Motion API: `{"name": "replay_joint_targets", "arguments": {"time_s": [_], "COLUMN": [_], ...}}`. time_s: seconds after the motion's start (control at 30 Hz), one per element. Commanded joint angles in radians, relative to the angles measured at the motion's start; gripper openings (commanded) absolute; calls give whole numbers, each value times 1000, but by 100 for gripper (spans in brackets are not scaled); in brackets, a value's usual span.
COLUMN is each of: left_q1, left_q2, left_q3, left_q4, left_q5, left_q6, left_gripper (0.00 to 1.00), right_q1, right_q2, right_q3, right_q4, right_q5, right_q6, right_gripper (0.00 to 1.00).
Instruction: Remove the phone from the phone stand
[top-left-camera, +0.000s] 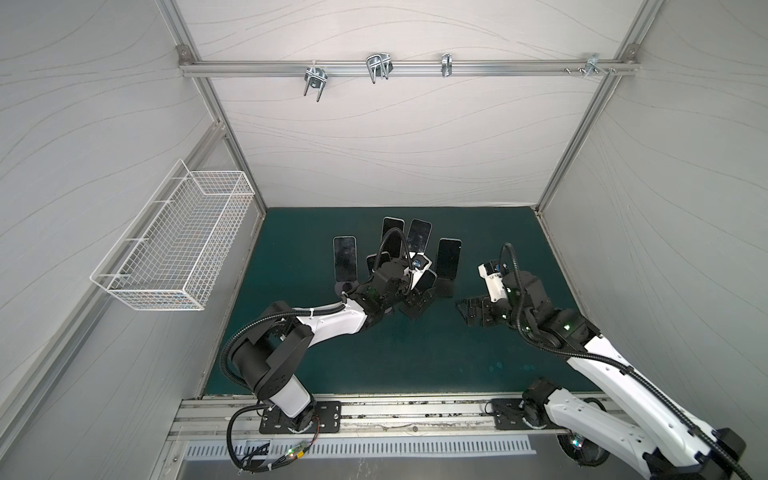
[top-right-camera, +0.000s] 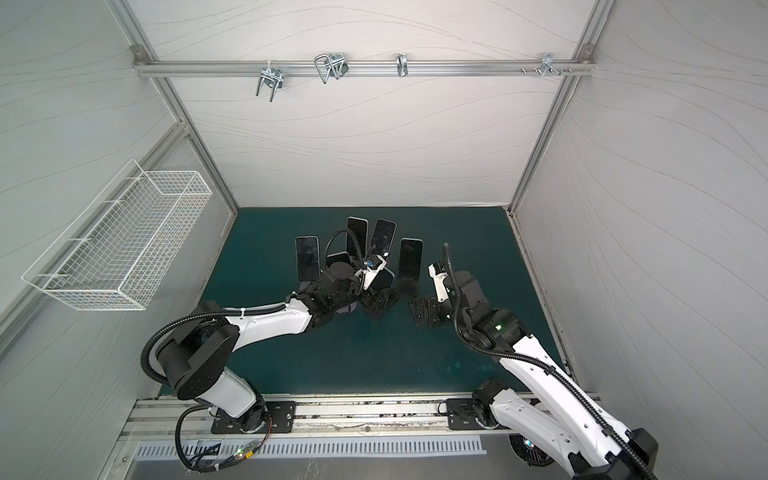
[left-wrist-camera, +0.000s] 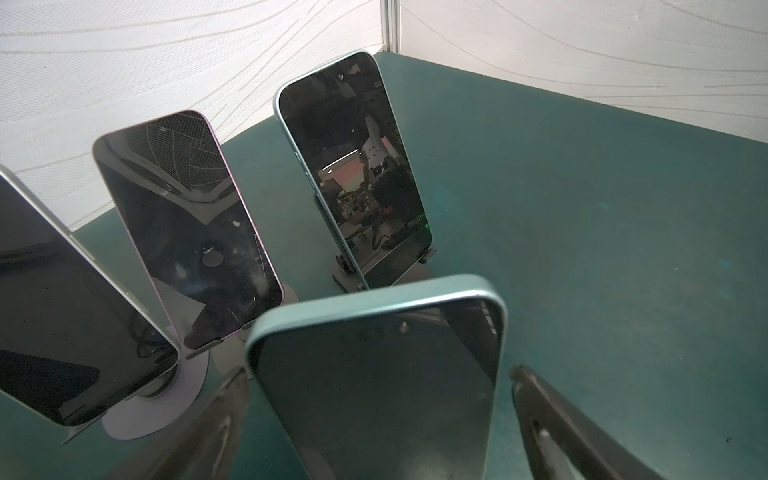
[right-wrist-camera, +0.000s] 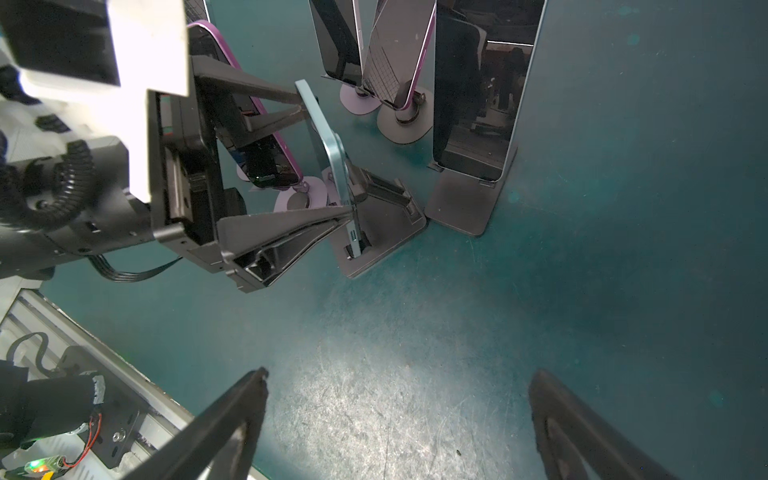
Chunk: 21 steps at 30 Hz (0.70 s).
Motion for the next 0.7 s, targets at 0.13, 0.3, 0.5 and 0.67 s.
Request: {"name": "replay_joint_targets", "arguments": {"time_s": [0.13,0.3,0.5,0.67], "left_q1": [-7,-16,-21,-24], "left_q2": [18,32,45,54], "left_q3": [-3,-17,-39,-29], "left_q4": [78,93,125,125], "left_q5": [-7,-19,-19,-48], "left_q6": [-14,-19,-31,-7], "left_gripper": [98,98,98,98], "right_q1": [-16,-16,-19,-20], "right_q2": [-1,15,0,-20], "right_q3": [36,38,-3,-36], "right_q4": [-10,-9,5,31], "right_q5": [48,47,49,40], "right_q6": [27,23,82,99], "right_gripper": [99,99,99,99]}}
